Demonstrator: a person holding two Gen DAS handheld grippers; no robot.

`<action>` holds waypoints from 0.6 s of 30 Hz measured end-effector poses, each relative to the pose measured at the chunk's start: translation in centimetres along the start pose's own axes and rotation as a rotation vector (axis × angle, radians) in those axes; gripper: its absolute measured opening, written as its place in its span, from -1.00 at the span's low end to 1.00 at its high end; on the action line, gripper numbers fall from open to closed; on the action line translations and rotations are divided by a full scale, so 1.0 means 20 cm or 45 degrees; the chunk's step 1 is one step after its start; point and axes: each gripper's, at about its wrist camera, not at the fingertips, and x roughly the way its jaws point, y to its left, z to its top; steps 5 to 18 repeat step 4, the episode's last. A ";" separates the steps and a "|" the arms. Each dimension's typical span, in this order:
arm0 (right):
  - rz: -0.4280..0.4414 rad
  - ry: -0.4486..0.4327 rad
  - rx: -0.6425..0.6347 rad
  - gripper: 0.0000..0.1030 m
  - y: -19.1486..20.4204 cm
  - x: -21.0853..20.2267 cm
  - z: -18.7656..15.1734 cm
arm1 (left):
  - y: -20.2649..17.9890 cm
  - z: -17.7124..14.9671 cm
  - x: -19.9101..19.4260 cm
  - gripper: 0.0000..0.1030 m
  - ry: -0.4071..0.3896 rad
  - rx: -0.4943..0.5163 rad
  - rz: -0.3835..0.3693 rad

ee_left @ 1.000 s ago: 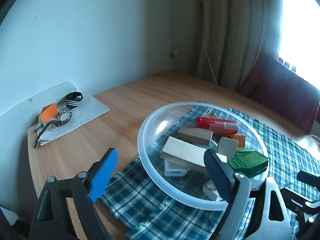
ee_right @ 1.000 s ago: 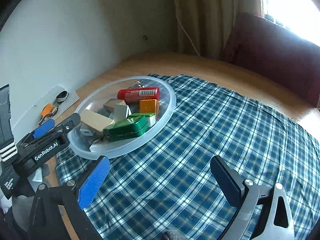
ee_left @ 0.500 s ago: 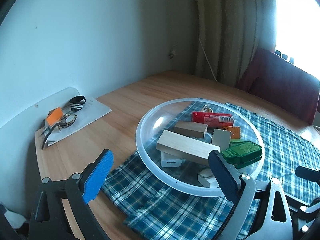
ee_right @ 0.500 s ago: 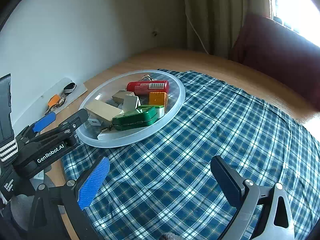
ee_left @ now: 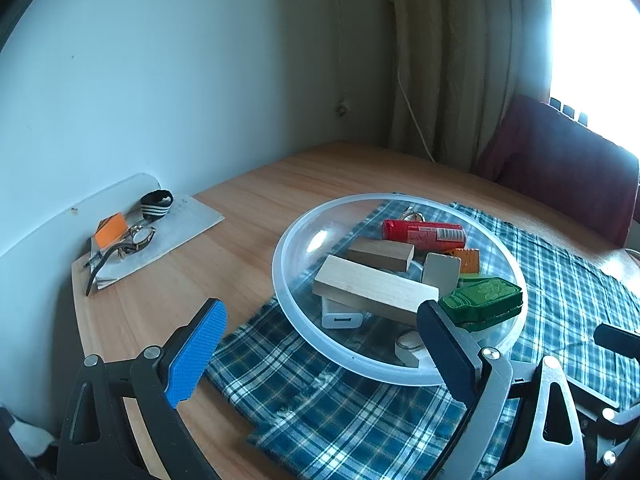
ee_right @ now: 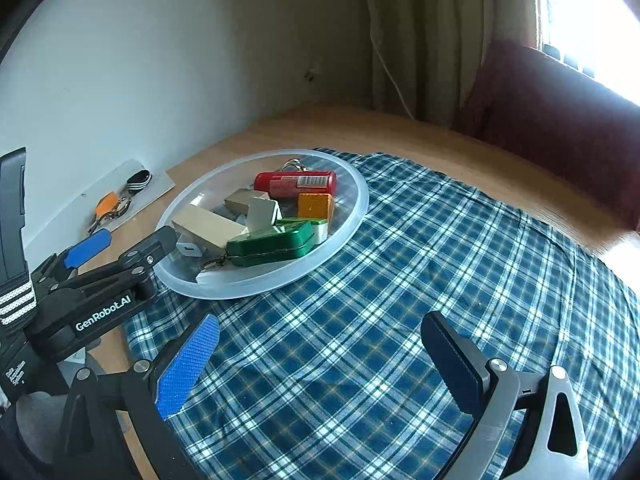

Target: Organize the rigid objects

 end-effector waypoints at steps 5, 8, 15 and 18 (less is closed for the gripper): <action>-0.013 0.005 0.017 0.99 -0.02 0.00 0.00 | -0.01 0.00 -0.01 0.87 -0.002 0.008 -0.008; -0.013 0.005 0.017 0.99 -0.02 0.00 0.00 | -0.01 0.00 -0.01 0.87 -0.002 0.008 -0.008; -0.013 0.005 0.017 0.99 -0.02 0.00 0.00 | -0.01 0.00 -0.01 0.87 -0.002 0.008 -0.008; -0.013 0.005 0.017 0.99 -0.02 0.00 0.00 | -0.01 0.00 -0.01 0.87 -0.002 0.008 -0.008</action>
